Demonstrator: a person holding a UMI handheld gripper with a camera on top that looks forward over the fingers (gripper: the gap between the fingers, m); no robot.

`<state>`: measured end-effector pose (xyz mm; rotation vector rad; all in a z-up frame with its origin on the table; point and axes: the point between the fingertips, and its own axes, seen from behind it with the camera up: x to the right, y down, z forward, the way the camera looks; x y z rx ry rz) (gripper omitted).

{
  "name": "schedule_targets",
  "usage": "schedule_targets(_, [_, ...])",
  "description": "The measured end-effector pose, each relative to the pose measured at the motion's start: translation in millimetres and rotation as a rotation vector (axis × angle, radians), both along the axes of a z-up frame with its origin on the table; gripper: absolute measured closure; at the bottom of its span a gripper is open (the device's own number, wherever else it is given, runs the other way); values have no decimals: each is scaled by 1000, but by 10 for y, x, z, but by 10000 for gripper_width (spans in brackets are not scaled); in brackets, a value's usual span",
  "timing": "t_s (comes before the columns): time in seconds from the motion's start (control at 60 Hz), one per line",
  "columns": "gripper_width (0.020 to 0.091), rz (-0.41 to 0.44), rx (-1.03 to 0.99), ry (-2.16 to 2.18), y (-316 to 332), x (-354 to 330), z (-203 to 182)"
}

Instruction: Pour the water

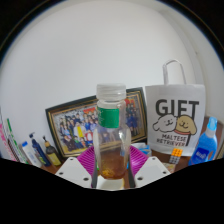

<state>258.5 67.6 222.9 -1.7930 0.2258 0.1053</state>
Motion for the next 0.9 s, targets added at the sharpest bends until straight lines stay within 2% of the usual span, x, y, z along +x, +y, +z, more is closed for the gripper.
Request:
schedule_targets(0.167, [673,-36,-75,-135,24,692,-588])
schedule_targets(0.467, [670,27,-199,-204,-63,1076,-1623])
schedule_targets(0.483, [651,32,-206,-199,-70,1073,-1672])
schedule_targets(0.6, [647,47,-174,-179,-81,1072,-1665])
schedule_targets(0.75, [539,60,-168,-158,-73,1071,-1680])
schedule_targets(0.783, [448,61,-197,-149,-91,1076,-1736])
schedule_targets(0.833, [258,56,-235,-142,-126,1084,-1811])
schedule_targets(0.85, [234,54,-246,-140,-146,1088,-1821])
schedule_targets(0.9, [255,37,-265,-140,-202,1100,-1807])
